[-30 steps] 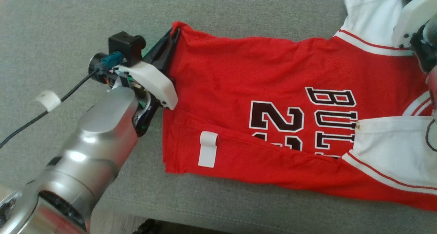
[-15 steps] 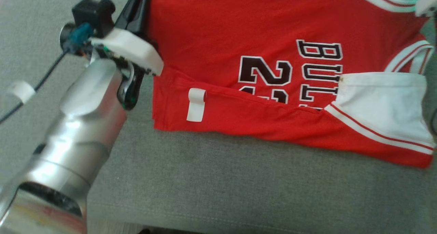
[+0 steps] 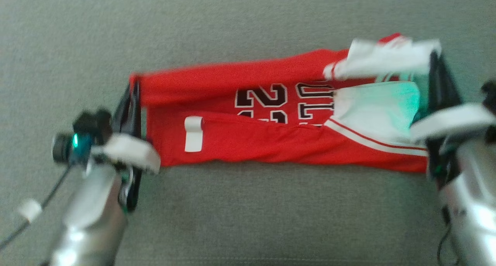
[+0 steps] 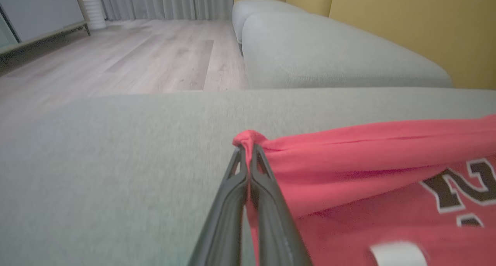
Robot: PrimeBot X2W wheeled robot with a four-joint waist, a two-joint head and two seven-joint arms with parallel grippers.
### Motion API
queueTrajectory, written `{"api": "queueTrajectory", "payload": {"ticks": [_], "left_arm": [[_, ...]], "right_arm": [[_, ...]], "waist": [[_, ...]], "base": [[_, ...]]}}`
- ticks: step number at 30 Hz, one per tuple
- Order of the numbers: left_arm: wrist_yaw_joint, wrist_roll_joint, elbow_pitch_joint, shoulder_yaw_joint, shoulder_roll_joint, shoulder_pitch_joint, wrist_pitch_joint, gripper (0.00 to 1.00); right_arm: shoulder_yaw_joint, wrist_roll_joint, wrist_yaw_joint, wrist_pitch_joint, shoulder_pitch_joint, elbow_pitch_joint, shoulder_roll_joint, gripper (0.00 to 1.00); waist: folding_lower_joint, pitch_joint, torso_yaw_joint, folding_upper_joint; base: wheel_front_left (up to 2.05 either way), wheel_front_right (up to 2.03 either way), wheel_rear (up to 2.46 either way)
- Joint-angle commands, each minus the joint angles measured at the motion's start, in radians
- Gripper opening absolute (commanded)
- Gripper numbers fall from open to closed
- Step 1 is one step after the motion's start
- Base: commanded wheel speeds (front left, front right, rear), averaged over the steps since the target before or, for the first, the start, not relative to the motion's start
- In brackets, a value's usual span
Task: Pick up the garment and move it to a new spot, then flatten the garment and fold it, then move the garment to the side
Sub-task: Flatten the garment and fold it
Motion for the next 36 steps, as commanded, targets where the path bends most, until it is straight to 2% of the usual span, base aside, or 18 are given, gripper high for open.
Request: {"api": "queueTrajectory", "payload": {"ticks": [1,3,4,5,6,7,9,12,18,22,28,36], "left_arm": [[0.001,0.015,-0.020,0.063,0.030,0.026,-0.008,0.00],[-0.007,0.040,-0.015,0.088,0.018,0.079,-0.008,0.10],[-0.005,0.051,-0.012,0.105,0.011,0.099,-0.008,0.24],[-0.002,0.060,-0.010,0.123,0.005,0.117,-0.008,0.47],[0.003,0.071,-0.010,0.141,-0.002,0.132,-0.008,1.00],[0.009,0.084,-0.011,0.157,-0.010,0.145,-0.008,1.00],[0.022,0.108,-0.022,0.192,-0.028,0.172,-0.008,1.00],[0.041,0.153,-0.059,0.241,-0.050,0.217,-0.008,1.00],[0.047,0.245,-0.146,0.311,-0.092,0.306,-0.008,1.00],[0.038,0.293,-0.192,0.334,-0.125,0.375,-0.008,1.00],[0.030,0.301,-0.235,0.376,-0.166,0.484,-0.008,1.00],[0.020,0.285,-0.271,0.375,-0.179,0.559,-0.008,1.00]], "right_arm": [[0.033,0.040,0.003,-0.011,0.035,-0.054,0.009,0.00],[0.070,0.073,0.003,-0.011,0.101,-0.082,0.007,0.00],[0.081,0.088,0.003,-0.010,0.126,-0.089,0.007,0.00],[0.083,0.103,0.003,-0.008,0.146,-0.089,0.009,0.00],[0.083,0.114,0.003,-0.007,0.159,-0.088,0.012,0.45],[0.085,0.129,0.003,-0.006,0.172,-0.090,0.019,1.00],[0.077,0.157,0.003,-0.007,0.193,-0.097,0.034,1.00],[0.054,0.139,0.003,-0.009,0.219,-0.102,0.046,1.00],[-0.057,-0.029,0.003,-0.011,0.254,-0.141,0.102,1.00],[-0.083,-0.114,0.003,-0.011,0.295,-0.137,0.149,1.00],[-0.098,-0.151,0.003,-0.011,0.355,-0.109,0.187,1.00],[-0.101,-0.160,0.003,-0.011,0.379,-0.085,0.200,1.00]], "waist": [[0.0003,-0.035,-0.033,-0.0001],[0.0003,-0.044,-0.042,-0.0001],[0.0003,-0.049,-0.046,-0.0001],[0.0003,-0.053,-0.051,-0.0001],[0.0003,-0.056,-0.053,-0.0001],[0.0003,-0.062,-0.052,-0.0001],[0.0003,-0.075,-0.049,-0.0001],[0.0003,-0.094,-0.044,-0.0001],[0.0003,-0.125,-0.038,-0.0001],[0.0003,-0.163,-0.034,-0.0001],[0.0003,-0.230,-0.029,-0.0001],[0.0003,-0.255,-0.016,-0.0001]], "base": [[0.00,0.00,0.00],[0.00,0.00,0.00],[0.00,0.00,0.00],[0.00,0.00,0.00],[0.00,0.00,0.00],[0.00,0.00,0.00],[0.00,0.00,0.00],[0.00,0.00,0.00],[0.00,0.00,0.00],[0.00,0.00,0.00],[0.00,0.00,0.00],[0.00,0.00,0.00]]}}
